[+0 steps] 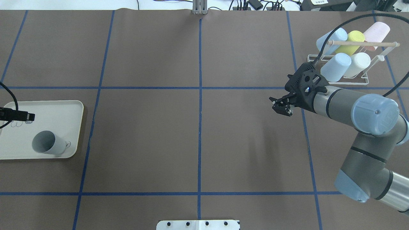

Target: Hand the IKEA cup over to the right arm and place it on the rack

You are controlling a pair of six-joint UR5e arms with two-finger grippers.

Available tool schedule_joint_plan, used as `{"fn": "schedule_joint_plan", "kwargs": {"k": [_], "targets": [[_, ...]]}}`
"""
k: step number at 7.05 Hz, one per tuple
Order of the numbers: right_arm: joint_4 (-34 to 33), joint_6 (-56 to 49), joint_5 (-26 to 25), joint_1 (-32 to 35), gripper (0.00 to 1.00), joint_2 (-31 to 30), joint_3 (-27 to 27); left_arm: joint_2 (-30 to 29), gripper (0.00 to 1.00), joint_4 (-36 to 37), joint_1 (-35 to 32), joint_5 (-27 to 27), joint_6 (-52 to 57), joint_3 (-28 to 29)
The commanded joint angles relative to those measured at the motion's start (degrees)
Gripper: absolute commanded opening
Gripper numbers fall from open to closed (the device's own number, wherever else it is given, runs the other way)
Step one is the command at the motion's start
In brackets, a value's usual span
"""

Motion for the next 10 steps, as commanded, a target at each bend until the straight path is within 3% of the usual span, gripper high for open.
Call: {"fn": "schedule_joint_plan", "kwargs": {"k": [1, 3, 5, 6, 7, 10], "targets": [[-5.9, 4.7, 11.3, -0.2, 1.00, 2.5, 1.0, 1.9, 1.00, -3.3, 4.4, 1.2, -4.4, 1.1], [-22.3, 3.9, 11.8, 0.3, 0.99, 7.3, 4.2, 2.0, 1.00, -3.3, 5.8, 4.3, -5.4, 2.0], [-23.4, 3.9, 11.2, 0.2, 0.99, 7.8, 4.1, 2.0, 0.98, -2.9, 9.4, 9.5, -7.4, 2.4], [-23.4, 3.9, 11.1, 0.0, 0.99, 7.9, 4.0, 2.1, 0.66, -2.7, 9.5, 10.2, -7.1, 2.7], [-23.3, 3.9, 11.0, -0.2, 0.99, 7.9, 3.9, 2.6, 0.48, -2.7, 10.2, 10.3, -7.0, 2.7], [-23.3, 3.9, 11.0, -0.4, 0.99, 7.9, 3.7, 3.0, 0.33, -2.7, 11.7, 10.4, -6.9, 2.7]]}}
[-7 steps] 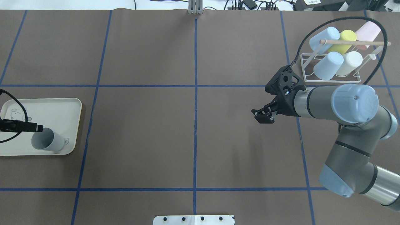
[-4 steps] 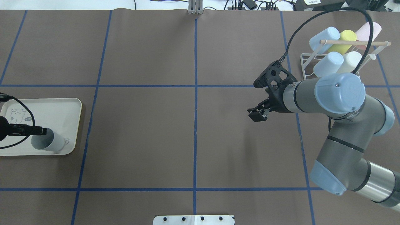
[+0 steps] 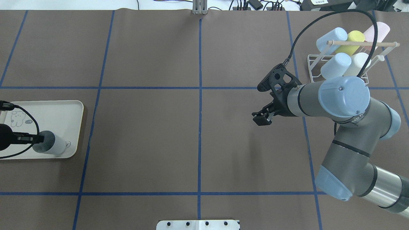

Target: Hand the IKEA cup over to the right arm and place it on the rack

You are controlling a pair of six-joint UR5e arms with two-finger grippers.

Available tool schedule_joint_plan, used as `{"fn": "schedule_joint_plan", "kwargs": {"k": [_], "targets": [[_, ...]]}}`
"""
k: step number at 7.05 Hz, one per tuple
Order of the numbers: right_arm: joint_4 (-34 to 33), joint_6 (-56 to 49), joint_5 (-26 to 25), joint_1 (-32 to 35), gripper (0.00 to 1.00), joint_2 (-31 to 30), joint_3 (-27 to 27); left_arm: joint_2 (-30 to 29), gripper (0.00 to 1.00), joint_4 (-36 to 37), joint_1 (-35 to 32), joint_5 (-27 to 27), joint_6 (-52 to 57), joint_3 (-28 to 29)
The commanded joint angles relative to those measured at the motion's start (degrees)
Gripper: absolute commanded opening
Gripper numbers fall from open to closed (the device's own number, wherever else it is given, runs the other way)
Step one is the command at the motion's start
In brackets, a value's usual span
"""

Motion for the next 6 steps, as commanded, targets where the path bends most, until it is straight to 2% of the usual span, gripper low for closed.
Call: {"fn": "schedule_joint_plan", "kwargs": {"k": [1, 2, 3, 6], "targets": [[0.0, 0.0, 0.0, -0.1, 0.99, 0.0, -0.1, 0.4, 0.21, 0.0, 0.4, 0.0, 0.1, -0.1], [0.0, 0.0, 0.0, -0.3, 1.00, 0.0, -0.2, 0.6, 0.07, 0.0, 0.3, 0.0, 0.1, -0.3], [0.0, 0.0, 0.0, -0.4, 0.99, 0.1, -0.2, 0.7, 0.00, 0.1, 0.2, 0.4, 0.1, -0.4], [0.3, -0.1, -0.1, -1.5, 1.00, 0.4, -0.3, 1.5, 0.00, 0.1, -1.9, 0.4, 0.6, -0.5]]}}
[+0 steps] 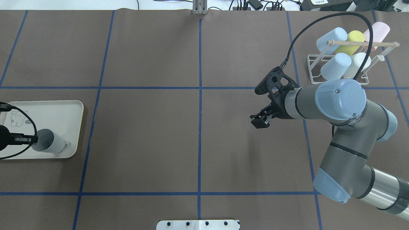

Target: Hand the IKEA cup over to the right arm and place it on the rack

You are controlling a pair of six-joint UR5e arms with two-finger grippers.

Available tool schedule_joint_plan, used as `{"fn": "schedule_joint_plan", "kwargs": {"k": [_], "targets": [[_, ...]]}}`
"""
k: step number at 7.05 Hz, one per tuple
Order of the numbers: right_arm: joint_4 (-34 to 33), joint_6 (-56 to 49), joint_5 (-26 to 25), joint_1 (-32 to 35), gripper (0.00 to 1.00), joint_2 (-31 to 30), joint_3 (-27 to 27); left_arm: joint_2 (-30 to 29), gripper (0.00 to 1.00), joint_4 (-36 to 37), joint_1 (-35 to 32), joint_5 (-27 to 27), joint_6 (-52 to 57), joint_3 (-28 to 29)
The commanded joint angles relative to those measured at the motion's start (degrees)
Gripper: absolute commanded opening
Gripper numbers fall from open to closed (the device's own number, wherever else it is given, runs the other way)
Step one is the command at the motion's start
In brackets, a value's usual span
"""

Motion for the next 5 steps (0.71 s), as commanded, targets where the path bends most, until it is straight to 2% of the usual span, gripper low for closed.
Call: {"fn": "schedule_joint_plan", "kwargs": {"k": [1, 2, 3, 4, 5], "targets": [[0.3, -1.4, -0.7, -1.4, 1.00, 0.4, -0.3, 0.2, 0.00, 0.0, -4.7, -0.4, 3.4, -1.2], [1.6, -4.3, -2.5, -2.3, 1.00, 2.7, -1.2, -0.2, 0.00, 0.0, -7.1, -1.4, 6.4, -3.2], [7.0, -4.0, -4.9, -4.0, 0.99, 3.4, -3.3, -2.1, 0.00, 0.0, -9.2, -6.2, 5.9, -4.3], [15.9, -3.8, -5.2, -5.2, 0.99, 3.4, -6.9, -5.8, 0.00, 0.0, -11.0, -12.2, 4.0, -4.3], [25.5, -3.8, -5.2, -6.2, 0.99, 3.4, -11.8, -11.0, 0.00, -0.2, -11.1, -14.3, -3.4, -4.1]]}}
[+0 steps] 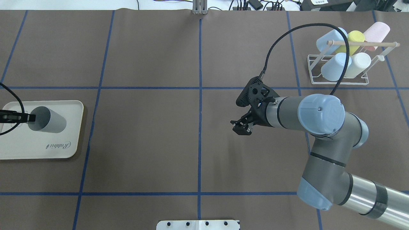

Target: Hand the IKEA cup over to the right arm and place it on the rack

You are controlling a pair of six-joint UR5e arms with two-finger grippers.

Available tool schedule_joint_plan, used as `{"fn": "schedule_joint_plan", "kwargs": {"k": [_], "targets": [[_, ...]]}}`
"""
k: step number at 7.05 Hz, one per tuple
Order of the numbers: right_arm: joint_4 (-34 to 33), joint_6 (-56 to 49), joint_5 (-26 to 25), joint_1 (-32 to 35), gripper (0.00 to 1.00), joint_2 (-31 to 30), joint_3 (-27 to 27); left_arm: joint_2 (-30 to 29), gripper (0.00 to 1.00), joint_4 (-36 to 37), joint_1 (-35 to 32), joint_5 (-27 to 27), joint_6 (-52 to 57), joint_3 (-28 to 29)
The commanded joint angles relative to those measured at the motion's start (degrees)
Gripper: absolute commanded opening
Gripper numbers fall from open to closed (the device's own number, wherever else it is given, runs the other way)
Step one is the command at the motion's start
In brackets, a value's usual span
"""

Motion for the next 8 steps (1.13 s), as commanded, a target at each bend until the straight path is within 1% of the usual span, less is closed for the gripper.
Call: {"fn": "schedule_joint_plan", "kwargs": {"k": [1, 3, 4, 5, 6, 8], "targets": [[21.9, 0.0, -0.4, -2.0, 0.99, 0.2, -10.7, -11.3, 0.00, -0.5, -0.7, -6.7, -14.3, 0.7], [44.6, -0.3, -0.6, -3.1, 0.99, 0.2, -21.1, -20.5, 0.00, -0.8, 0.3, -7.7, -26.2, 0.9], [50.5, -0.5, -1.0, -4.0, 0.99, 1.1, -23.0, -24.4, 0.00, -0.8, 3.7, -7.3, -31.2, 1.2], [50.7, -0.5, -1.0, -4.5, 0.99, 2.4, -22.9, -28.2, 0.00, -0.8, 7.5, -7.0, -34.4, 1.7], [50.8, -0.1, -1.0, -5.0, 1.00, 4.0, -22.9, -30.8, 0.00, -0.8, 8.7, -7.0, -36.6, 2.2], [50.8, -0.7, -1.0, -5.1, 0.99, 6.3, -22.6, -34.9, 0.00, -0.8, 11.2, -6.9, -36.7, 4.8]]}}
